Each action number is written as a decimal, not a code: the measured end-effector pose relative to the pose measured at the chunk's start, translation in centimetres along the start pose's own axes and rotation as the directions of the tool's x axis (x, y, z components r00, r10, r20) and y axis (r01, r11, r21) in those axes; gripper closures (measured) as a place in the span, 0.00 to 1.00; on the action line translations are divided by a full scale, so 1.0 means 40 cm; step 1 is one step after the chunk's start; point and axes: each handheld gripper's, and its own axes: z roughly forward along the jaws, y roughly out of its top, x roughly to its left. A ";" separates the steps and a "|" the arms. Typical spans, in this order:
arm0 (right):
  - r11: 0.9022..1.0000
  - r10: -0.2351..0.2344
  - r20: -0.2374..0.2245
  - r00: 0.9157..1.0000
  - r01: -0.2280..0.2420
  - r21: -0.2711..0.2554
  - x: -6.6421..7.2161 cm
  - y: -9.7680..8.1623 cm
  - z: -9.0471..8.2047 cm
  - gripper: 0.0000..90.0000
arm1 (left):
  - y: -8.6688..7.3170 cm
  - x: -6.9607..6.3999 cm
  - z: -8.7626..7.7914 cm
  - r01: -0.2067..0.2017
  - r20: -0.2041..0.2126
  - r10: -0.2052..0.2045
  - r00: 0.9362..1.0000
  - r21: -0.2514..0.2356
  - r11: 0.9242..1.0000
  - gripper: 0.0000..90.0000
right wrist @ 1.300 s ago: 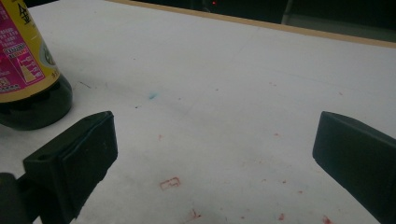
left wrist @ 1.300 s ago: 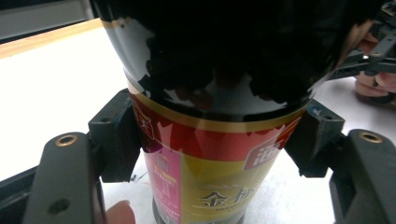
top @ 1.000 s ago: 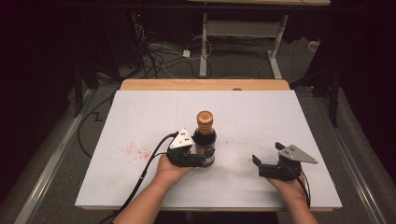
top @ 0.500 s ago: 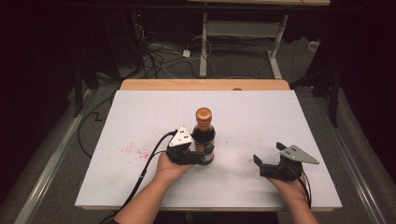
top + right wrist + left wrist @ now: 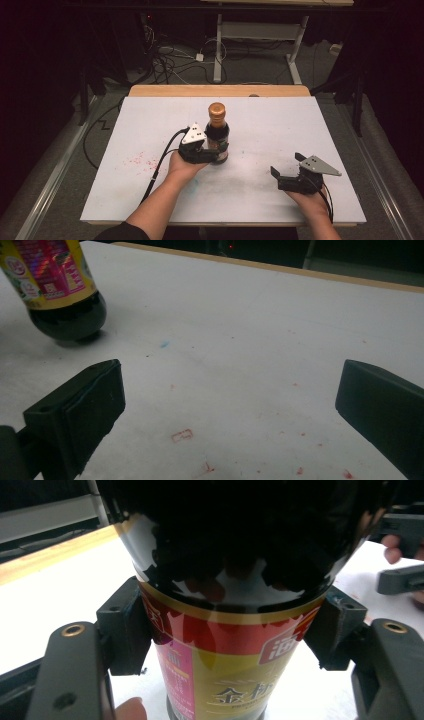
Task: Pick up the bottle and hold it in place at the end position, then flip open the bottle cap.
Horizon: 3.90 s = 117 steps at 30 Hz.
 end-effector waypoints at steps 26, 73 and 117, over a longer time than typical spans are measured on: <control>1.000 0.000 -0.011 1.000 0.000 -0.001 0.000 -0.001 0.001 0.00 | 0.012 0.076 0.075 0.007 -0.029 -0.006 1.000 0.034 0.999 0.32; 0.999 -0.039 -0.149 0.988 0.036 -0.022 0.060 0.162 0.165 1.00 | -0.008 0.081 0.066 0.025 -0.008 -0.025 1.000 -0.025 0.999 0.31; 0.987 -0.133 -0.212 0.968 0.110 -0.119 0.152 0.379 0.181 1.00 | 0.003 0.092 0.048 0.031 0.064 -0.032 0.997 0.016 0.999 0.31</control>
